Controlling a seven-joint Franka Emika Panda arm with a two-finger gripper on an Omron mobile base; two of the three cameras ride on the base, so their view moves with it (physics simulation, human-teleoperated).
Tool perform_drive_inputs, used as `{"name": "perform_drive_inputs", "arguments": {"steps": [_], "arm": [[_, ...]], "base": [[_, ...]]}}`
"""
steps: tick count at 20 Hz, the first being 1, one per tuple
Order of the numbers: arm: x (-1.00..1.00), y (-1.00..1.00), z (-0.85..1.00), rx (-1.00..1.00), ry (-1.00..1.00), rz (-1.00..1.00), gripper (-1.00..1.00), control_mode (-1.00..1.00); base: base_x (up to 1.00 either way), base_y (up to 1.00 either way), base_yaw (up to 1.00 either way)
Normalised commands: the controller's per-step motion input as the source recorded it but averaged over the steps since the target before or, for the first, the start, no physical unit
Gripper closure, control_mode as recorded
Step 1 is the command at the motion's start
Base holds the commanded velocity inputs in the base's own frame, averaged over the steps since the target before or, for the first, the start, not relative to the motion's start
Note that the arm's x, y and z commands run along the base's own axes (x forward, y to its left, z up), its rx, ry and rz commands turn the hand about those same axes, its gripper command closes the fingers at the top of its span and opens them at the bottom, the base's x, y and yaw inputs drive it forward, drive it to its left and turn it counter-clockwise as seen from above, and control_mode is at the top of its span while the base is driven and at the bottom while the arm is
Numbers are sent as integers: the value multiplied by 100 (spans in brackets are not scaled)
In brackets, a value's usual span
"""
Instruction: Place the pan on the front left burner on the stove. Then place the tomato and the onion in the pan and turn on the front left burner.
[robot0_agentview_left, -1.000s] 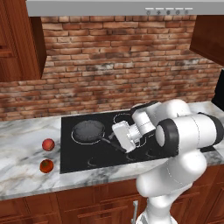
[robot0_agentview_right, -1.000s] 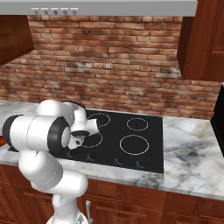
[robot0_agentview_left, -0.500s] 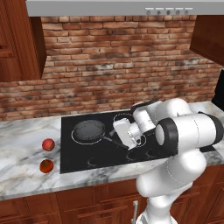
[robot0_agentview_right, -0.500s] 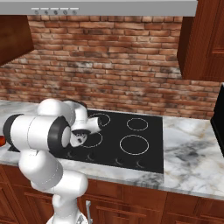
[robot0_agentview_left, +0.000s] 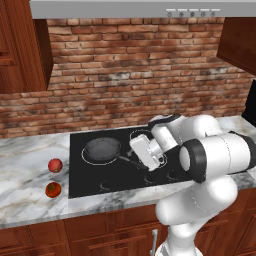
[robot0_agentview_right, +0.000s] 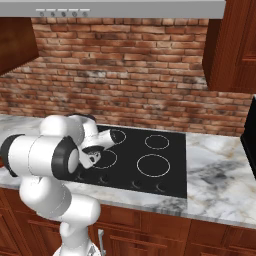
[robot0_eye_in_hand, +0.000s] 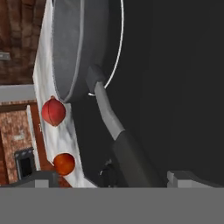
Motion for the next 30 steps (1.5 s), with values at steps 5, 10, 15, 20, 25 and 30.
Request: {"name": "perform_drive_inputs", "arguments": {"steps": [5,10,15,20,25,30], "arm": [[-22,-5,0,-15,6,0,-100,-100],[-1,0,0,-24,0,0,-100,-100],[0,0,-6,-26,0,0,-100,-100],[0,2,-20,-31,6,0,-100,-100],[0,31,3,-20,4,3,-100,-100],[0,66,57,-7,0,2,-100,-100]], "base": [[0,0,0],[0,0,0],[0,0,0],[0,0,0],[0,0,0],[0,0,0]]}}
